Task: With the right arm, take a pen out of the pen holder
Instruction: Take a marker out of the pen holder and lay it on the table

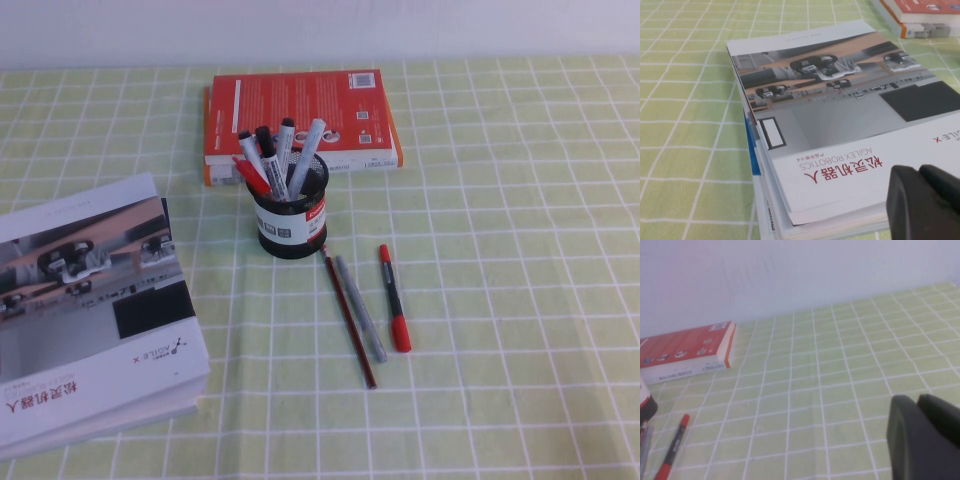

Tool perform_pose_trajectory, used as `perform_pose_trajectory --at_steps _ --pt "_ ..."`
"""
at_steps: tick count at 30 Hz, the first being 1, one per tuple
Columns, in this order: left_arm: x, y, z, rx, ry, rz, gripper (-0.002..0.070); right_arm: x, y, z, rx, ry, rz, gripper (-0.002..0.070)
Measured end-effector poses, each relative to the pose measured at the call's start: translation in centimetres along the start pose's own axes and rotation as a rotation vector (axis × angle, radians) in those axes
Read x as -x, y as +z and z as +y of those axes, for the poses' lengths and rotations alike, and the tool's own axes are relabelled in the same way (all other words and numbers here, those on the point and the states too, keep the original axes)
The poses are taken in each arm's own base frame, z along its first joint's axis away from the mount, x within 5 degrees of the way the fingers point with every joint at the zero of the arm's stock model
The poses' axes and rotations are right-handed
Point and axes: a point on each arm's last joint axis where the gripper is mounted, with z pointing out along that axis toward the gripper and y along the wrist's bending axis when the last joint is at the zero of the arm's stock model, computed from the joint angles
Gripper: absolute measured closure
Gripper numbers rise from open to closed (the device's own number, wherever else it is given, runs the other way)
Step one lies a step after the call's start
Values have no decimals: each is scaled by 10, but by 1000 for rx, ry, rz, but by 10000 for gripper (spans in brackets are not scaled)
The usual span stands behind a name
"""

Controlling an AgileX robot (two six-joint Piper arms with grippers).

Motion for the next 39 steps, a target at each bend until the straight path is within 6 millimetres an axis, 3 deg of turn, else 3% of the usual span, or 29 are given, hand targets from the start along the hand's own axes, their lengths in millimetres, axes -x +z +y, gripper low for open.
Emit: perform_pose_trajectory --at_steps 10,18,39 --pt "0 0 0 0 0 0 680 -8 -3 -2 -20 -92 71 689" --pt "0 0 0 0 0 0 680 -22 -5 -6 -47 -152 237 689" --pt "0 0 0 0 0 0 680 -24 -5 -4 -15 -183 254 689"
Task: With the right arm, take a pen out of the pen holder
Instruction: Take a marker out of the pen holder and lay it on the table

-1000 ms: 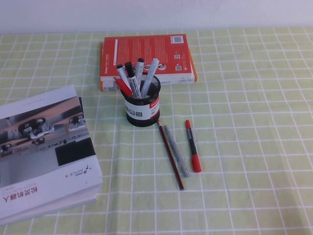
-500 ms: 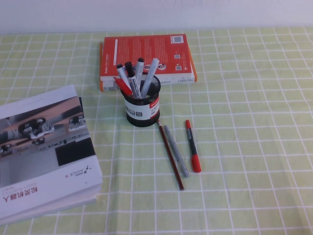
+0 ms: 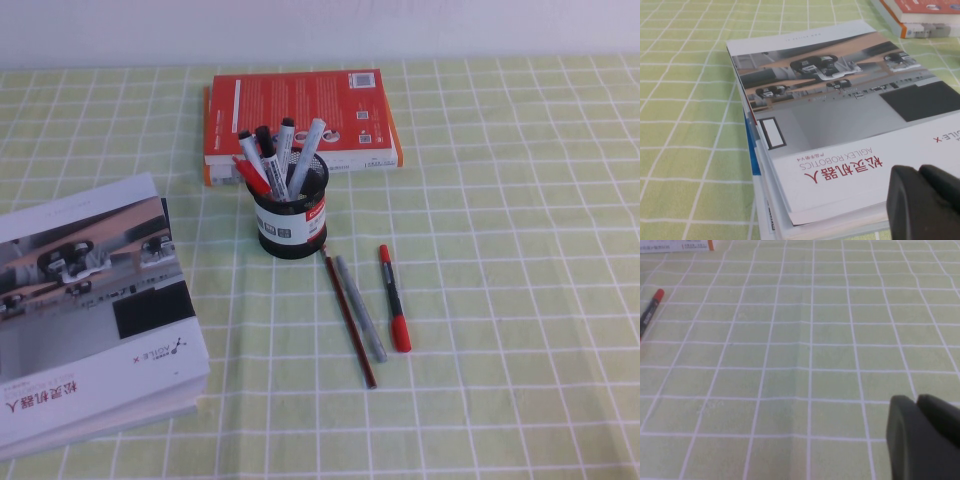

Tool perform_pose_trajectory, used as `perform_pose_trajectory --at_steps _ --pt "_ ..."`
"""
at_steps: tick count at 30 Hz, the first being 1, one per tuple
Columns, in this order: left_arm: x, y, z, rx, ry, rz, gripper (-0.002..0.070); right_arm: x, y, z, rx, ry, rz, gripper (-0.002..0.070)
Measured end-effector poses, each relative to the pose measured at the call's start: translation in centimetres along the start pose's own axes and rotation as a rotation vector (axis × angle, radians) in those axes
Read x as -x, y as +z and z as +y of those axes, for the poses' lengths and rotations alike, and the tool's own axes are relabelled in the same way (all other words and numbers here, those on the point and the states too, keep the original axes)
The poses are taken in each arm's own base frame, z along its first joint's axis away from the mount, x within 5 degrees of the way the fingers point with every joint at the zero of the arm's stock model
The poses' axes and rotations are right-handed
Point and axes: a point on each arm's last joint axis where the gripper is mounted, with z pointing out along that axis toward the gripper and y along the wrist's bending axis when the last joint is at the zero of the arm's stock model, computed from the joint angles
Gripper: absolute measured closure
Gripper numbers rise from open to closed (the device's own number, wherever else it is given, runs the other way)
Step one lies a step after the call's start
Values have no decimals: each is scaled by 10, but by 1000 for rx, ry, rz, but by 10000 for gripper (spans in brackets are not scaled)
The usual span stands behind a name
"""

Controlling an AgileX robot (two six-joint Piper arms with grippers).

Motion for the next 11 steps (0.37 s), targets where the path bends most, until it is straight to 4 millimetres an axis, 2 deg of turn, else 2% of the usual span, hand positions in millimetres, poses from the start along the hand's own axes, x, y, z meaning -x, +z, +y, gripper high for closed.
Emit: perform_pose_trajectory --at_steps 11 --pt "0 0 0 0 0 0 680 0 0 1 12 25 1 689"
